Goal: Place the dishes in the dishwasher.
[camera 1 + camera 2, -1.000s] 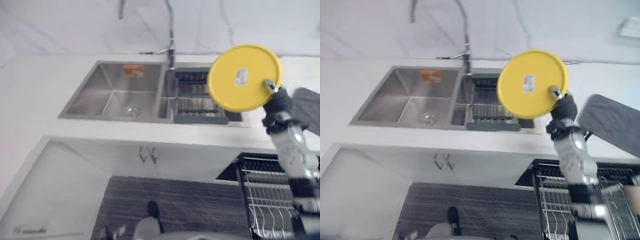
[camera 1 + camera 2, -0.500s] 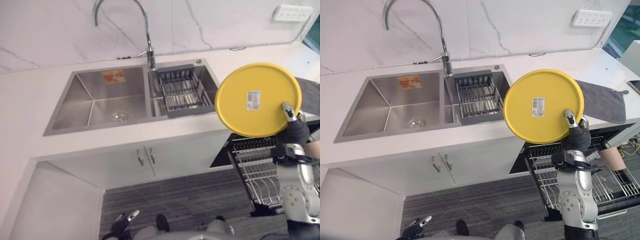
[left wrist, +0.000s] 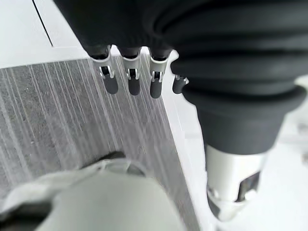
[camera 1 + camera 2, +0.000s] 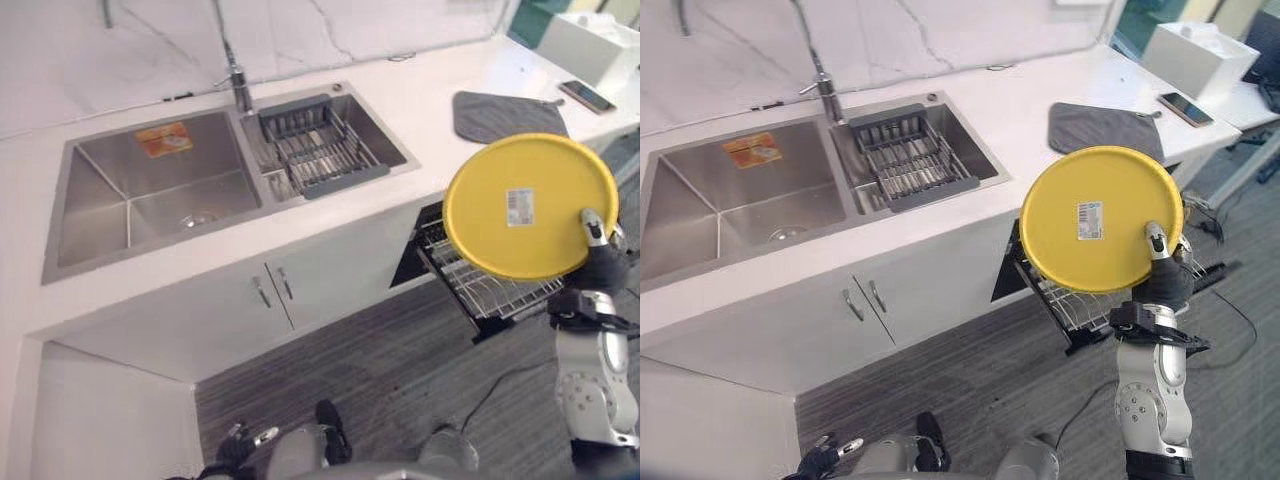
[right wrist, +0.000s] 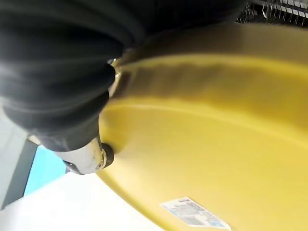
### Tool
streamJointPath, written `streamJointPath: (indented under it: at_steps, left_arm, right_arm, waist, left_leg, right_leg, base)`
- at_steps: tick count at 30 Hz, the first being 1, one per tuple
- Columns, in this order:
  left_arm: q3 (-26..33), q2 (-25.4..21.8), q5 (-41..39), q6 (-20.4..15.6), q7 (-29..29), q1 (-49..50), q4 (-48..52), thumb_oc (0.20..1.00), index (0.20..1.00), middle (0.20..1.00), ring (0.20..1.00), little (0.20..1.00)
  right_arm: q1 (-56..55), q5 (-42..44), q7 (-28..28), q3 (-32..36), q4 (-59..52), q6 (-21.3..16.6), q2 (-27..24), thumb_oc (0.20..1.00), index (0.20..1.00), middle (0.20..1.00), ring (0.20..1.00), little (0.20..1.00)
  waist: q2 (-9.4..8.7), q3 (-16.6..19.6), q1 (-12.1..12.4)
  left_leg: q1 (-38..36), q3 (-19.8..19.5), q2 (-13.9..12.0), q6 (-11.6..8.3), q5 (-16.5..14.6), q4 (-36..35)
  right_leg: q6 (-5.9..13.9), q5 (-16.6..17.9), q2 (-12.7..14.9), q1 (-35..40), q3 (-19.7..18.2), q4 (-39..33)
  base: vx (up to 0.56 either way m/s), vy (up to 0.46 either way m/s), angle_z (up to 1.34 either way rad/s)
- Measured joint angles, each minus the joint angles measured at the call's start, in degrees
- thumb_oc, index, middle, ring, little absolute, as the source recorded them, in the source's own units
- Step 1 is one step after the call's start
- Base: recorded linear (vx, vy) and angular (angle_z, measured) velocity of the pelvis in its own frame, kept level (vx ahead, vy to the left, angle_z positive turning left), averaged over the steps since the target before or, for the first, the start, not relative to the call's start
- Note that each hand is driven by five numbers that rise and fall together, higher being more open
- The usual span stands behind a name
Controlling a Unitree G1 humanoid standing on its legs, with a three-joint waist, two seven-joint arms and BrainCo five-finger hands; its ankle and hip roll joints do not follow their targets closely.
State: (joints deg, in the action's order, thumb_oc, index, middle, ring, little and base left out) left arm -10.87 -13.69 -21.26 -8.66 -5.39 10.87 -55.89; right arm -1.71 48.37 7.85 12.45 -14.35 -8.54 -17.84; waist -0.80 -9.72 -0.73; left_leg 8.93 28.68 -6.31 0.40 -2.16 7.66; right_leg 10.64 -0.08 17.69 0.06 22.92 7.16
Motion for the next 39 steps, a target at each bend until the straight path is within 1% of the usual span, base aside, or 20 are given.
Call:
streamJointPath:
  at_steps: [1,3,6,8,9,10,12,15,17,21,24,27,28,30,31,32,33,35,38,39]
  left_arm:
    - [0.26,-0.69,0.25,0.02,-0.23,0.97,0.73,1.000,1.000,1.000,1.000,1.000]
    - [0.83,-1.08,2.40,-0.77,-0.87,1.70,1.96,1.000,1.000,1.000,1.000,1.000]
    - [1.76,-0.29,2.73,-1.57,-1.32,4.90,2.87,1.000,1.000,1.000,1.000,1.000]
    - [4.65,1.54,2.14,-1.59,-1.10,5.36,1.24,1.000,1.000,1.000,1.000,1.000]
    - [7.16,5.07,1.20,-2.60,-1.07,6.31,-0.44,1.000,1.000,1.000,1.000,1.000]
    - [10.03,5.47,-0.23,-2.41,-0.52,6.45,-0.89,1.000,1.000,1.000,1.000,1.000]
    - [10.62,5.29,-0.11,-1.73,-0.09,6.62,0.04,1.000,1.000,1.000,1.000,1.000]
    - [6.79,4.24,0.52,-1.97,-0.48,6.41,1.05,1.000,1.000,1.000,1.000,1.000]
    - [5.01,4.42,0.54,-2.85,-1.27,6.01,0.00,1.000,1.000,1.000,1.000,1.000]
    - [5.95,4.21,2.44,-3.56,-2.77,3.74,-1.62,1.000,1.000,1.000,1.000,1.000]
    - [6.26,2.89,4.63,-3.23,-3.37,-0.10,-3.21,1.000,1.000,1.000,1.000,1.000]
    - [5.76,1.11,6.18,-2.79,-3.67,-2.48,-3.17,1.000,1.000,1.000,1.000,1.000]
    - [4.41,0.08,6.67,-2.71,-4.22,-2.30,-2.76,1.000,1.000,1.000,1.000,1.000]
    - [4.20,-1.52,6.58,-2.00,-4.80,-2.65,-1.76,1.000,1.000,1.000,1.000,1.000]
    - [4.25,-1.57,6.55,-1.10,-5.15,-2.81,-0.38,1.000,1.000,1.000,1.000,1.000]
    - [4.23,-2.02,6.54,-0.15,-5.46,-3.09,1.15,1.000,1.000,1.000,1.000,1.000]
    - [4.24,-1.93,6.59,0.52,-5.75,-3.00,2.23,1.000,1.000,1.000,1.000,1.000]
    - [4.40,-1.93,6.68,1.83,-5.74,-1.60,3.03,1.000,1.000,1.000,1.000,1.000]
    - [5.07,-3.32,6.34,1.86,-5.63,4.13,1.56,1.000,1.000,1.000,1.000,1.000]
    - [7.49,-2.51,6.04,2.17,-5.57,5.77,-0.21,1.000,1.000,1.000,1.000,1.000]
  right_arm:
    - [0.80,-0.05,-0.03,-0.75,-0.93,-0.02,0.00,0.200,0.200,0.200,0.200,0.200]
    - [1.29,-0.94,0.02,-0.58,-1.86,-0.63,-0.35,0.200,0.200,0.200,0.200,0.200]
    - [1.31,-1.30,0.57,-0.66,-1.42,-0.65,-4.78,0.200,0.200,0.200,0.200,0.200]
    - [1.79,-2.33,0.17,-0.37,-0.15,-0.92,-6.34,0.200,0.200,0.200,0.200,0.200]
    - [2.10,-3.36,0.10,-0.27,1.66,0.70,-8.42,0.200,0.200,0.200,0.200,0.200]
    - [1.88,-3.41,-0.05,-0.48,1.69,1.91,-8.57,0.200,0.200,0.200,0.200,0.200]
    - [2.00,-3.42,0.01,-0.44,1.41,1.82,-8.06,0.200,0.200,0.200,0.200,0.200]
    - [3.39,-4.73,0.49,-3.12,1.37,2.10,-6.22,0.200,0.200,0.200,0.200,0.200]
    - [3.68,-5.71,-0.08,-4.83,1.44,3.11,-6.31,0.200,0.200,0.200,0.200,0.200]
    - [3.74,-5.71,-1.86,-4.11,1.45,3.26,-6.10,0.200,0.200,0.200,0.200,0.200]
    - [3.57,-5.73,-2.07,-2.81,1.29,3.83,-5.49,0.200,0.200,0.200,0.200,0.200]
    - [1.56,-5.82,-3.95,-3.19,-5.35,3.98,-4.78,0.200,0.200,0.200,0.200,0.200]
    - [1.34,-6.29,-4.62,-4.55,-6.05,3.26,-4.08,0.200,0.200,0.200,0.200,0.200]
    - [0.87,-7.21,-4.54,-5.71,-4.05,3.18,-2.72,0.200,0.200,0.200,0.200,0.200]
    - [0.68,-7.25,-4.13,-5.31,-3.56,3.20,-3.11,0.200,0.200,0.200,0.200,0.200]
    - [0.17,-7.21,-3.74,-4.39,-3.87,2.99,-3.09,0.200,0.200,0.200,0.200,0.200]
    - [-0.41,-7.21,-3.59,-4.05,-4.34,2.77,-2.83,0.200,0.200,0.200,0.200,0.200]
    - [-0.58,-7.20,-3.70,-4.09,-3.47,2.68,0.25,0.200,0.200,0.200,0.200,0.200]
    - [0.90,-6.64,-4.42,-6.26,-2.84,2.82,0.12,0.200,0.200,0.200,0.200,0.200]
    - [2.79,-6.59,-4.38,-7.22,-2.56,2.91,-1.06,0.200,0.200,0.200,0.200,0.200]
  waist:
    - [-1.96,0.24,0.25]
    - [-3.27,1.09,-0.47]
    - [-0.85,1.92,-1.31]
    - [-1.49,2.28,-0.96]
    - [1.60,2.69,-0.74]
    - [0.42,2.12,-0.43]
    - [0.49,2.03,0.08]
    - [1.10,1.70,1.28]
    - [1.05,1.29,1.47]
    - [-0.01,-0.68,2.07]
    - [-1.37,-2.83,2.36]
    - [0.13,-3.70,1.56]
    - [1.24,-3.71,1.84]
    - [1.20,-3.68,2.01]
    - [0.62,-3.65,2.07]
    - [0.07,-3.49,1.25]
    - [-0.34,-3.48,0.96]
    - [-1.40,-3.15,1.07]
    - [-2.56,-2.34,1.68]
    - [-2.70,-1.51,1.81]
  left_leg:
    - [-0.07,0.12,0.00,-1.00,0.70,0.45]
    - [-0.03,-0.45,-0.72,-1.97,2.14,1.16]
    - [-0.01,-1.50,-6.46,-4.29,3.58,1.13]
    - [-0.10,-2.89,-7.72,-4.93,3.29,4.84]
    - [-0.10,-3.26,-10.84,-6.82,7.44,9.15]
    - [1.34,-3.61,-11.34,-6.74,11.92,10.43]
    - [2.07,-3.17,-10.75,-7.63,9.58,12.04]
    - [1.10,-2.58,-7.73,-8.30,7.38,1.75]
    - [0.52,-2.45,-7.69,-7.96,7.15,-2.05]
    - [-5.32,-1.58,-2.86,-4.19,4.05,-3.86]
    - [-7.24,-3.19,0.50,0.93,0.28,-3.31]
    - [-9.05,-4.76,4.64,5.63,-0.98,-3.61]
    - [-9.00,-5.34,4.60,5.73,-1.34,-4.18]
    - [-8.88,-8.71,5.18,3.41,-2.67,-3.38]
    - [-8.37,-10.19,5.67,2.54,-3.27,-2.20]
    - [-6.72,-11.67,5.88,1.83,-4.69,0.34]
    - [-5.36,-11.67,5.35,2.48,-5.37,2.98]
    - [-4.55,-12.39,3.61,0.77,-6.49,6.60]
    - [-6.82,-9.55,-4.43,-3.67,-8.25,7.88]
    - [-8.23,-9.18,-7.44,-6.03,-7.69,8.22]
  right_leg:
    - [-0.35,-0.78,-1.95,2.42,0.23,-4.79]
    - [-1.75,-0.21,-5.03,5.64,1.44,-9.92]
    - [-5.34,-1.61,-9.57,3.40,2.68,-5.38]
    - [-8.13,-2.54,-10.12,2.56,2.45,-5.04]
    - [-9.68,-4.84,-12.54,0.67,2.71,-1.25]
    - [-10.78,-4.83,-12.65,1.57,3.09,-2.51]
    - [-10.86,-4.41,-13.36,3.28,4.75,-4.48]
    - [-11.94,-3.70,-15.32,3.53,6.98,-6.01]
    - [-11.85,-3.85,-16.54,3.80,8.95,-6.77]
    - [-10.37,-4.81,-14.93,4.63,9.32,-5.15]
    - [-6.84,-7.75,-8.64,3.44,9.04,6.79]
    - [-3.07,-3.55,4.27,-18.15,-0.24,44.21]
    - [-4.24,-4.12,4.31,-21.93,0.08,40.85]
    - [-6.06,-4.42,4.76,-19.18,3.48,20.81]
    - [-5.70,-3.46,4.28,-16.33,2.53,10.22]
    - [-4.69,-1.13,3.48,-14.22,-2.03,2.92]
    - [-4.64,1.73,2.75,-13.55,-4.92,1.25]
    - [-3.35,3.59,2.55,-12.48,-6.60,3.56]
    - [-6.27,1.60,-2.82,-5.61,3.48,1.12]
    - [-5.71,1.91,-6.59,-3.34,3.29,-0.25]
  base:
    - [0.08,-0.638,-0.90]
    - [0.08,-0.604,-0.46]
    - [0.05,-0.390,-0.16]
    - [0.09,-0.430,-0.30]
    - [0.11,-0.280,-0.16]
    - [0.17,-0.165,0.03]
    - [0.16,0.070,0.36]
    - [0.19,0.198,0.40]
    - [0.26,0.386,0.39]
    - [0.36,0.428,0.18]
    - [0.27,0.284,0.31]
    - [0.17,0.012,0.48]
    - [0.33,-0.457,0.76]
    - [0.25,-0.595,0.73]
    - [0.13,-0.498,1.08]
    - [0.13,-0.552,1.25]
    - [0.18,-0.696,1.17]
    - [0.23,-0.860,0.54]
    - [0.15,-0.687,-0.32]
    - [0.03,-0.455,-0.58]
